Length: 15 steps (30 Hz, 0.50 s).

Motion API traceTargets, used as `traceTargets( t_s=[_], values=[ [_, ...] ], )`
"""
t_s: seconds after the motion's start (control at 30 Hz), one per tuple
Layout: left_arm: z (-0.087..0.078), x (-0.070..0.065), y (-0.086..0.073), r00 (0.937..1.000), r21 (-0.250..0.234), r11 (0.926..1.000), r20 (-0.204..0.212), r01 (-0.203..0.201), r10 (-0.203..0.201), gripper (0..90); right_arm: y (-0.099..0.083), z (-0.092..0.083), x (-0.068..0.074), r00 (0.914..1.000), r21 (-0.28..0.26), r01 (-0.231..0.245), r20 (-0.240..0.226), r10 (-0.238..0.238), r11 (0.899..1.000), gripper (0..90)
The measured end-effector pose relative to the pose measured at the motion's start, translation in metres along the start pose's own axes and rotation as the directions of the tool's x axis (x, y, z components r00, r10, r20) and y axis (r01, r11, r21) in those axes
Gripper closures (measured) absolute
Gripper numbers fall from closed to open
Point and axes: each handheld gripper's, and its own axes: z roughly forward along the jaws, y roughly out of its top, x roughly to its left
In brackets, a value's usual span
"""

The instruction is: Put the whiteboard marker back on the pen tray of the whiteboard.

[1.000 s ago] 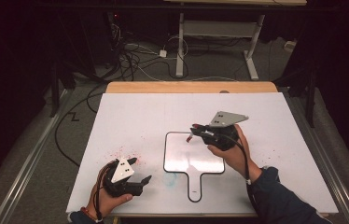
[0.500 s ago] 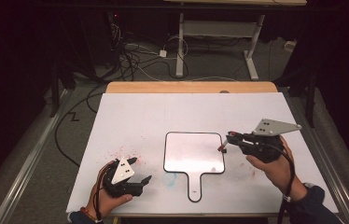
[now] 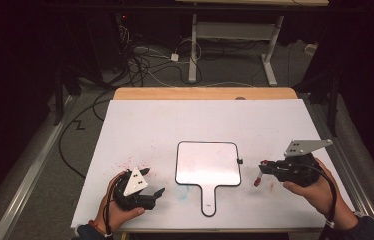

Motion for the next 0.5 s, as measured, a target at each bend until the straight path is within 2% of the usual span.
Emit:
traceTargets(
  t_s=[0.13,0.23,0.33,0.5],
  values=[
    [0.003,-0.002,0.0,0.9999,0.011,0.9999,0.01,-0.01,0.01,19.7,0.001,0.026,-0.008,0.9991,0.04,-0.037,-0.017,0.038,0.999,81.4],
    [0.003,-0.002,0.0,0.9999,0.015,0.9998,0.011,-0.013,0.013,19.7,0.004,0.043,-0.012,0.9972,0.034,-0.06,-0.042,0.062,0.998,81.2],
    [0.004,-0.002,0.001,0.9998,0.018,0.9997,0.009,-0.016,0.016,19.7,0.012,0.056,-0.016,0.9972,0.033,-0.064,-0.037,0.065,0.997,80.9],
    [0.006,-0.003,0.001,0.9998,0.024,0.9996,0.012,-0.016,0.016,19.7,0.016,0.088,-0.024,0.9945,0.045,-0.096,-0.038,0.097,0.994,79.3]
  ],
)
